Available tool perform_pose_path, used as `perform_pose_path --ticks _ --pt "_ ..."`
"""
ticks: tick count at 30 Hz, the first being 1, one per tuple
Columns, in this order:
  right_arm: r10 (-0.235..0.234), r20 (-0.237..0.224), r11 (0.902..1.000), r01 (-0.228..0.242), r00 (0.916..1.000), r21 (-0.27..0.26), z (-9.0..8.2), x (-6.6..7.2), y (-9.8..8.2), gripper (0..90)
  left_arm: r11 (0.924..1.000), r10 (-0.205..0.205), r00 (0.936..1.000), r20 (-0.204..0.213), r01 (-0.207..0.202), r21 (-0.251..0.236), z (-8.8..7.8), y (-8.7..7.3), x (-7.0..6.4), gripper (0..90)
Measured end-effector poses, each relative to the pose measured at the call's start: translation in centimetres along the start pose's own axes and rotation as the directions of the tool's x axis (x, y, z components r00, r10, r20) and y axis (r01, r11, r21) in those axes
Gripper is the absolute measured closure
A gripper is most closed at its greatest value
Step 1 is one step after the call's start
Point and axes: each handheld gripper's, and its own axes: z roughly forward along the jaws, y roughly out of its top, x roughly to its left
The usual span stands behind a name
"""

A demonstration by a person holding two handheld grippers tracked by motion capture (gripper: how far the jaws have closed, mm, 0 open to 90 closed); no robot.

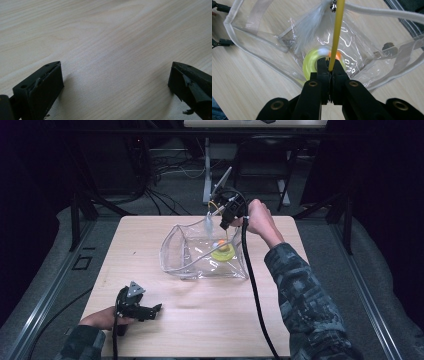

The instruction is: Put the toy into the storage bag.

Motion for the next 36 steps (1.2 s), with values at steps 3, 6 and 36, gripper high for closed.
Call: perform_pose_path --ticks 3,6,36 --pt "0.004 -0.004 1.0 -0.004 1.0 0.004 0.4 -0.1 -0.2 88.3 1.0 -0.001 1.0 0.0 0.001 0.0 0.0 0.0 0.0 0.0" --pt "0.01 -0.011 0.9998 -0.01 0.9999 0.016 0.8 -0.1 -0.5 88.3 1.0 0.0 1.0 0.0 0.0 0.0 0.0 0.0 0.0 0.0" --pt "0.031 -0.015 0.9897 -0.028 0.9994 0.14 3.8 -0.4 -1.3 87.5 1.0 0.0 1.0 0.0 0.0 0.0 0.0 0.0 0.0 0.0"
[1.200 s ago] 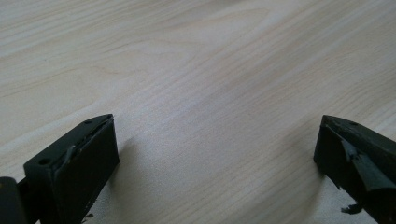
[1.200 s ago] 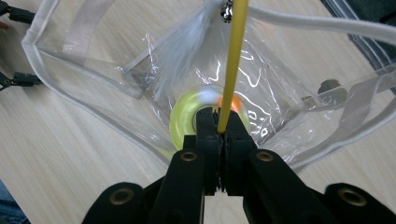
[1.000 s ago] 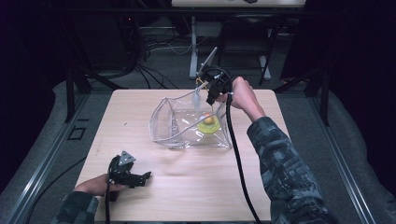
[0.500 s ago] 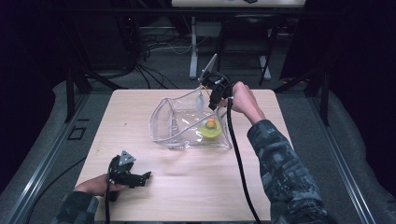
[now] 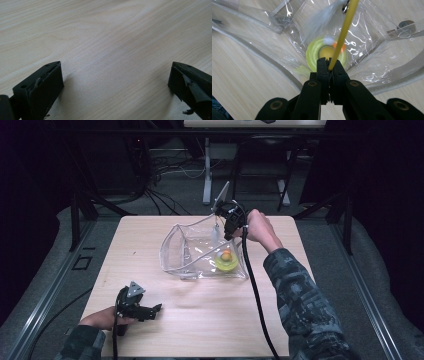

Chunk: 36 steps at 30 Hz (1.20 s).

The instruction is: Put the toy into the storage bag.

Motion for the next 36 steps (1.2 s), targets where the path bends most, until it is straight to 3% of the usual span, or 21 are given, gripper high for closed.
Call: perform_pose_path --ticks 5,9,14,16,27,36 --pt "0.0 0.007 0.9999 0.0 1.0 -0.012 -0.5 0.1 0.0 86.1 1.0 0.002 1.0 0.003 -0.002 -0.001 0.0 0.0 0.0 0.0" --pt "0.0 0.015 0.9989 0.001 0.9999 -0.047 -1.3 0.0 -0.1 79.7 1.0 0.002 1.0 0.002 -0.002 -0.001 0.0 0.0 0.0 0.0" --pt "0.012 0.02 0.9941 -0.009 0.9997 -0.108 -3.2 0.0 -0.5 60.0 1.0 0.002 1.0 0.002 -0.002 -0.001 0.0 0.0 0.0 0.0" --pt "0.01 0.025 0.9937 -0.008 0.9996 -0.112 -3.6 0.0 -0.6 57.6 1.0 0.002 1.0 0.002 -0.002 -0.001 0.0 0.0 0.0 0.0" --pt "0.003 0.063 0.985 0.008 0.998 -0.173 -6.3 0.5 -2.0 23.9 1.0 0.002 1.0 0.003 -0.002 -0.001 0.0 0.0 0.0 0.0" --pt "0.048 0.071 0.9749 -0.031 0.9963 -0.221 -7.7 -0.6 -3.6 10.0 1.0 0.002 1.0 0.002 -0.002 -0.001 0.0 0.0 0.0 0.0"
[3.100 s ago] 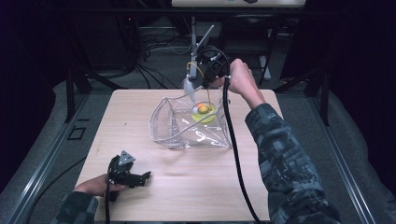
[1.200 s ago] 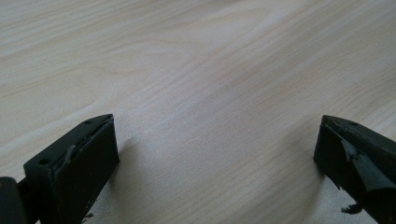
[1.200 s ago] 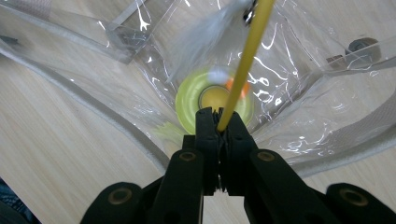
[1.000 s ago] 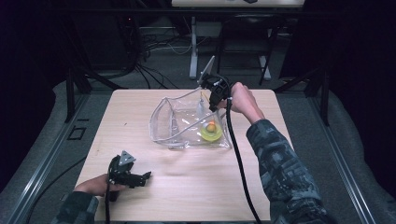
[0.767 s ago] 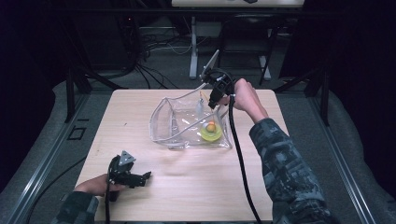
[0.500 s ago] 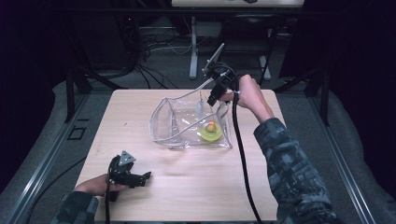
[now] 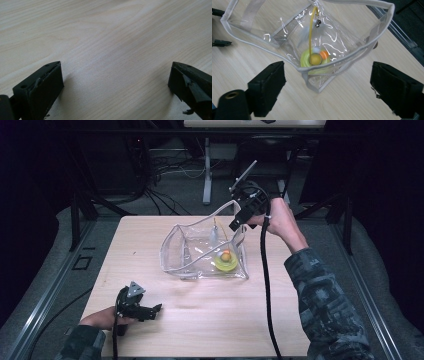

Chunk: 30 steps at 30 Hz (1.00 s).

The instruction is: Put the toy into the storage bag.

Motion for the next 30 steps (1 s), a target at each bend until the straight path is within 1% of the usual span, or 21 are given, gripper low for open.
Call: perform_pose_path --ticks 1,2,3,4,6,7,9,10,11,15,17,19,20,21,28,29,30 --pt "0.0 0.0 1.0 0.0 1.0 0.0 0.0 0.0 0.0 10.0 1.0 0.0 1.0 0.0 0.0 0.0 0.0 0.0 0.0 0.0" --pt "0.006 0.008 0.9999 -0.006 1.0 -0.014 -0.2 -0.3 -0.3 6.9 1.0 0.0 1.0 0.0 0.0 0.0 0.0 0.0 0.0 0.0" --pt "0.006 0.008 0.9999 -0.006 1.0 -0.014 -0.2 -0.3 -0.3 6.9 1.0 0.0 1.0 0.0 0.0 0.0 0.0 0.0 0.0 0.0" --pt "0.014 0.006 0.9995 -0.014 0.9999 -0.028 -0.4 -0.5 -0.6 5.0 1.0 0.0 1.0 0.0 0.0 0.0 0.0 0.0 0.0 0.0" --pt "0.02 0.008 0.9991 -0.019 0.9998 -0.038 -0.4 -0.5 -0.8 4.1 1.0 0.0 1.0 0.0 0.0 0.0 0.0 0.0 0.0 0.0" --pt "0.015 0.014 0.9993 -0.015 0.9998 -0.033 -0.6 -0.6 -1.0 3.4 1.0 0.0 1.0 0.0 0.0 0.0 0.0 0.0 0.0 0.0" --pt "0.023 0.024 0.9989 -0.022 0.9995 -0.042 -0.7 -0.9 -1.4 2.5 1.0 0.0 1.0 0.0 0.0 0.0 0.0 0.0 0.0 0.0" --pt "0.028 0.03 0.9987 -0.027 0.9991 -0.042 -0.7 -1.1 -1.9 1.6 1.0 0.0 1.0 0.0 0.0 0.0 0.0 0.0 0.0 0.0" --pt "0.028 0.03 0.9987 -0.027 0.9991 -0.042 -0.7 -1.1 -1.9 1.6 1.0 0.0 1.0 0.0 0.0 0.0 0.0 0.0 0.0 0.0" --pt "0.046 0.042 0.9976 -0.043 0.9981 -0.053 -0.5 -1.6 -3.2 0.0 1.0 0.0 1.0 0.0 0.0 0.0 0.0 0.0 0.0 0.0" --pt "0.063 0.048 0.9959 -0.06 0.9968 -0.068 -0.4 -1.9 -4.1 0.0 1.0 0.0 1.0 0.0 0.0 0.0 0.0 0.0 0.0 0.0" --pt "0.075 0.047 0.9949 -0.072 0.996 -0.071 -0.2 -2.3 -4.9 0.0 1.0 0.0 1.0 0.0 0.0 0.0 0.0 0.0 0.0 0.0" --pt "0.09 0.044 0.9939 -0.087 0.995 -0.068 0.1 -2.6 -5.8 0.0 1.0 0.0 1.0 0.002 0.0 0.0 0.0 0.0 0.0 0.0" --pt "0.09 0.044 0.9939 -0.087 0.995 -0.068 0.1 -2.6 -5.8 0.0 1.0 0.0 1.0 0.002 0.0 0.0 0.0 0.0 0.0 0.0" --pt "0.135 0.032 0.9895 -0.133 0.9903 -0.057 1.7 -3.4 -9.2 0.0 1.0 0.003 1.0 0.001 -0.003 0.001 0.0 0.0 0.0 0.0" --pt "0.137 0.029 0.9896 -0.136 0.9901 -0.048 1.9 -3.5 -9.7 0.0 1.0 0.003 1.0 -0.001 -0.003 -0.002 0.0 0.0 0.0 0.0" --pt "0.149 0.025 0.9881 -0.148 0.9885 -0.041 2.4 -3.6 -10.6 0.0 1.0 0.002 1.0 0.0 -0.002 -0.003 0.1 0.0 -0.1 0.0"
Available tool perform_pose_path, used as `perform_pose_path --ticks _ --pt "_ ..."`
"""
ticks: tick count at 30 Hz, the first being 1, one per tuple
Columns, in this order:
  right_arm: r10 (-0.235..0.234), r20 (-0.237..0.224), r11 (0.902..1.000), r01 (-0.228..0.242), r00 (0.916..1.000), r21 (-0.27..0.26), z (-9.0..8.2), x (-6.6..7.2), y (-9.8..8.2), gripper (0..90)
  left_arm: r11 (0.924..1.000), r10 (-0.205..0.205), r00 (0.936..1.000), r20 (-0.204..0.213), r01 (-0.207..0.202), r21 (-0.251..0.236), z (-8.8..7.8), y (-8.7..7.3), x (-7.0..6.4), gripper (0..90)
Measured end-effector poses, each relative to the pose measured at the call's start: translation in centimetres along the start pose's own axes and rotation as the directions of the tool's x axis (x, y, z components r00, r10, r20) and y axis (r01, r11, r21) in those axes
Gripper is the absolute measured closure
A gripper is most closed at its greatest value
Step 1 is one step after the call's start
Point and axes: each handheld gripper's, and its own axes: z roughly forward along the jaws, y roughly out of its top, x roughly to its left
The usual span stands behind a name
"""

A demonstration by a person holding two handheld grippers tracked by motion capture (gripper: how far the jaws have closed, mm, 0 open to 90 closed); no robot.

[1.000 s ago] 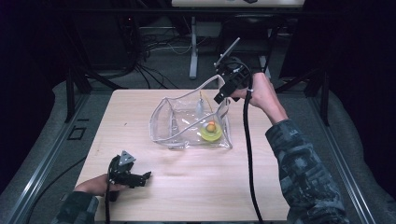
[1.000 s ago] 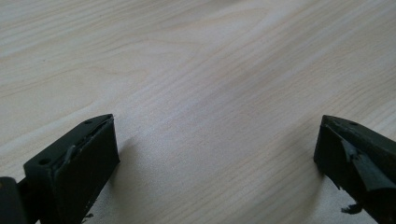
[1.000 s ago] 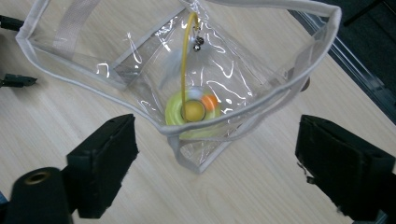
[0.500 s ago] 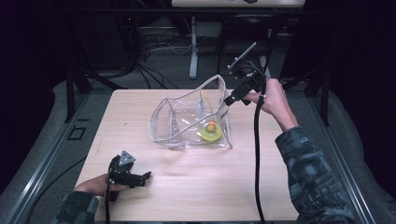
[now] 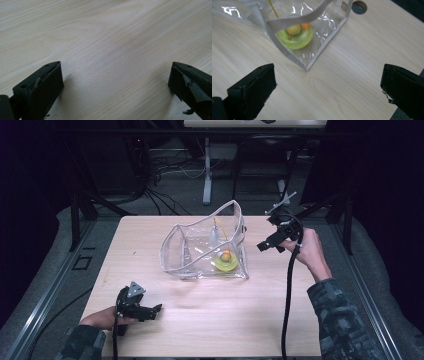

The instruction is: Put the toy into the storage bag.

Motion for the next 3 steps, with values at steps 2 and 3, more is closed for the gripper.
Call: perform_pose_path --ticks 2,3 --pt "0.012 -0.006 0.9999 -0.012 0.9999 0.004 0.45 -0.17 -0.78 0.0 1.0 -0.001 1.0 0.0 0.001 0.0 0.0 0.0 -0.01 0.0" --pt "0.012 -0.006 0.9999 -0.012 0.9999 0.004 0.45 -0.17 -0.78 0.0 1.0 -0.001 1.0 0.0 0.001 -0.001 0.01 0.0 -0.02 0.0"
